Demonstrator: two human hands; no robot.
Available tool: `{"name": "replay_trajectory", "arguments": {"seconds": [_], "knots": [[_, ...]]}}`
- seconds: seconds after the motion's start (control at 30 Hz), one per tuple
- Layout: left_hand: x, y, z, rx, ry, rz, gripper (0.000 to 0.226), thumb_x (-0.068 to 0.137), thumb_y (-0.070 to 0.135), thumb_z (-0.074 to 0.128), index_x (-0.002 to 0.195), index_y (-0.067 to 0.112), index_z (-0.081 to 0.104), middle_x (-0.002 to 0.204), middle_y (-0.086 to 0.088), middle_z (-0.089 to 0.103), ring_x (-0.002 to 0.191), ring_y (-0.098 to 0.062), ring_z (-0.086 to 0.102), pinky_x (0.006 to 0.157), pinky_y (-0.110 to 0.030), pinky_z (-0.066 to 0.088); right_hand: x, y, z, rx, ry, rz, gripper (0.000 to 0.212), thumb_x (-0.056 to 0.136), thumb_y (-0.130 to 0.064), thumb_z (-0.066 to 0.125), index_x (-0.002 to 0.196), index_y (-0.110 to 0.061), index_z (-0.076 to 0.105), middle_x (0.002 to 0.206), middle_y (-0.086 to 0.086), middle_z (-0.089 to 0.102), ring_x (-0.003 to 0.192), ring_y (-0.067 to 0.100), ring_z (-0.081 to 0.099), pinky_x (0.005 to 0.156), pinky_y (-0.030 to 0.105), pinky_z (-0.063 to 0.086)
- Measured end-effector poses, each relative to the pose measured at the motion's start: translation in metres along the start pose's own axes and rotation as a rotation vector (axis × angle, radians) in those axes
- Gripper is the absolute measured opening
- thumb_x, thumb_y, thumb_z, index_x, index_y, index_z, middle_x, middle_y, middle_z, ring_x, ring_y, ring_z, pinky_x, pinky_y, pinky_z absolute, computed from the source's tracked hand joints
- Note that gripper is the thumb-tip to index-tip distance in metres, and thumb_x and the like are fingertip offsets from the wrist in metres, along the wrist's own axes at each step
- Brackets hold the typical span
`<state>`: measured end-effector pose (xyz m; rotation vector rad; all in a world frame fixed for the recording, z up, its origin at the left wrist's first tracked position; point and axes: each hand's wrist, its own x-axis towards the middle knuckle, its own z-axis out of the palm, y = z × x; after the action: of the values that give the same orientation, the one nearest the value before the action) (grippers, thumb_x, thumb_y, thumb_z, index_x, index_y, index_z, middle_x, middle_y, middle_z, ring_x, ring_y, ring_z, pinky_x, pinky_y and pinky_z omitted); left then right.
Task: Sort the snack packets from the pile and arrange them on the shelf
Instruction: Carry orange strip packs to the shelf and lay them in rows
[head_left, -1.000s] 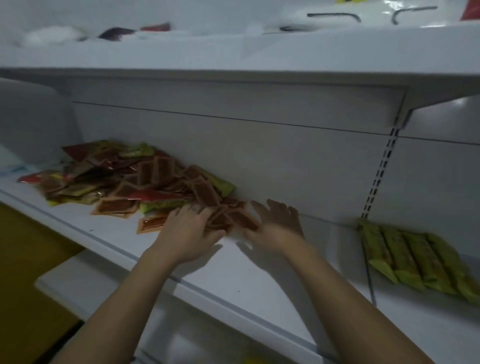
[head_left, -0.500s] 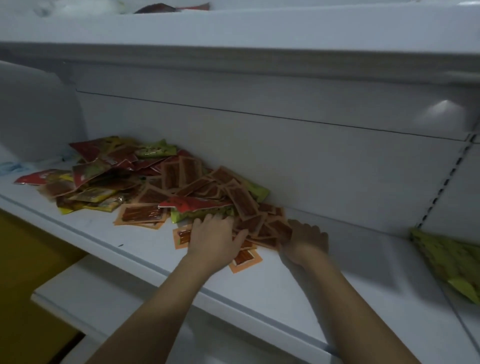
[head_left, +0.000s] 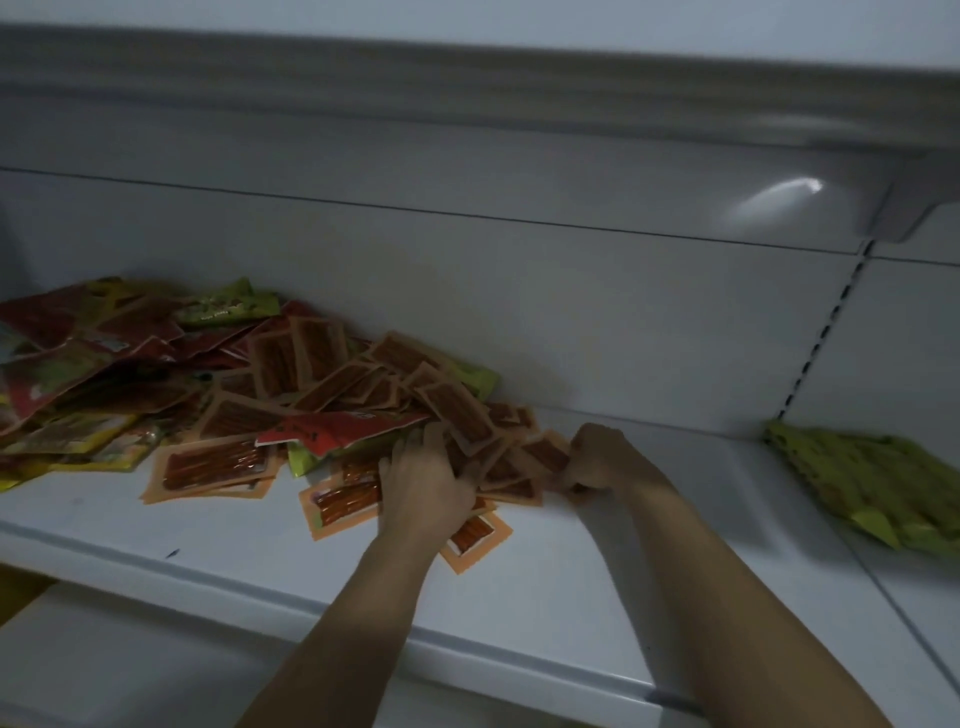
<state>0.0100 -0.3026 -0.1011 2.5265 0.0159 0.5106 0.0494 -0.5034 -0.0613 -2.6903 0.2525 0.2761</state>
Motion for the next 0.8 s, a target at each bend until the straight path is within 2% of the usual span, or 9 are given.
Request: {"name": "replay_trajectory", "arguments": {"seconds": [0.03,0.17,0.23,0.33,0.4,0.47,0.57,0.67,0.8], "knots": [[-0.001,-0.001,-0.001,-0.023,0.012,0.011,0.054,0.084,0.04,0.07,0.129,0.016,0.052,0.128,-0.008,0.057,0.122,-0.031,0.049,0.098,-0.045,0.039,0.003,-0.003,0.001,-0.005,-0.003,0.014,0.059,0.058,-0.046,0.089,0.096,-0.008,0.064,0.099,0.013,0.066,0.104,0.028,0.06,0.07,0.027,0.045],[-0.001,-0.002,-0.003,-0.147,0.023,0.014,0.059,0.08,0.028,0.075,0.133,0.02,0.05,0.13,-0.005,0.057,0.123,-0.03,0.049,0.103,-0.048,0.038,0.007,-0.001,0.007,0.045,0.057,0.037,0.05,0.063,-0.044,0.089,0.083,-0.006,0.063,0.082,0.008,0.064,0.079,0.024,0.062,0.065,0.026,0.044],[0.0,-0.003,-0.003,-0.225,0.01,-0.012,0.063,0.08,0.025,0.073,0.138,0.02,0.049,0.134,-0.005,0.055,0.125,-0.031,0.049,0.104,-0.051,0.04,0.007,0.002,0.011,0.082,0.14,0.03,0.043,0.064,-0.042,0.087,0.081,-0.007,0.067,0.083,0.009,0.068,0.079,0.025,0.065,0.064,0.026,0.044],[0.0,-0.006,-0.003,-0.299,0.002,-0.005,0.047,0.081,0.025,0.072,0.126,0.022,0.06,0.122,-0.005,0.061,0.114,-0.03,0.057,0.095,-0.047,0.049,0.0,0.003,0.013,0.041,0.188,0.026,0.049,0.069,-0.045,0.081,0.102,-0.011,0.068,0.114,0.014,0.065,0.106,0.031,0.061,0.082,0.032,0.05],[-0.002,-0.005,-0.005,-0.329,0.009,-0.001,0.031,0.082,0.024,0.073,0.112,0.02,0.066,0.108,-0.003,0.066,0.102,-0.026,0.061,0.088,-0.043,0.053,-0.009,0.004,0.01,0.011,0.171,0.039,0.068,0.076,-0.053,0.076,0.128,-0.014,0.054,0.133,0.014,0.049,0.126,0.035,0.045,0.098,0.038,0.042],[-0.003,-0.003,-0.008,-0.342,0.016,-0.024,0.023,0.085,0.022,0.071,0.107,0.019,0.065,0.099,-0.003,0.068,0.095,-0.026,0.064,0.084,-0.04,0.054,-0.016,0.006,0.007,0.005,0.172,0.036,0.074,0.08,-0.052,0.073,0.138,-0.014,0.045,0.139,0.013,0.047,0.131,0.034,0.042,0.101,0.038,0.039],[-0.004,0.002,-0.011,-0.334,0.035,-0.028,0.021,0.089,0.021,0.067,0.11,0.017,0.064,0.086,-0.004,0.069,0.084,-0.03,0.066,0.078,-0.039,0.056,-0.013,0.01,0.006,0.071,0.137,0.033,0.051,0.075,-0.046,0.08,0.103,-0.009,0.059,0.11,0.013,0.064,0.111,0.03,0.06,0.077,0.029,0.044],[-0.007,0.009,-0.014,-0.401,0.047,-0.039,0.021,0.089,0.021,0.068,0.111,0.02,0.066,0.078,0.012,0.062,0.079,-0.018,0.063,0.076,-0.031,0.054,-0.006,0.017,0.009,0.14,0.115,0.016,0.044,0.067,-0.043,0.084,0.08,-0.005,0.067,0.069,0.004,0.061,0.082,0.026,0.067,0.06,0.026,0.039],[-0.008,0.013,-0.015,-0.519,0.114,-0.079,0.02,0.086,0.022,0.073,0.103,0.021,0.065,0.083,0.009,0.067,0.079,-0.01,0.063,0.074,-0.026,0.051,-0.001,0.021,0.005,0.16,0.161,0.008,0.041,0.067,-0.041,0.084,0.083,-0.008,0.069,0.072,0.003,0.062,0.076,0.023,0.064,0.063,0.025,0.041]]}}
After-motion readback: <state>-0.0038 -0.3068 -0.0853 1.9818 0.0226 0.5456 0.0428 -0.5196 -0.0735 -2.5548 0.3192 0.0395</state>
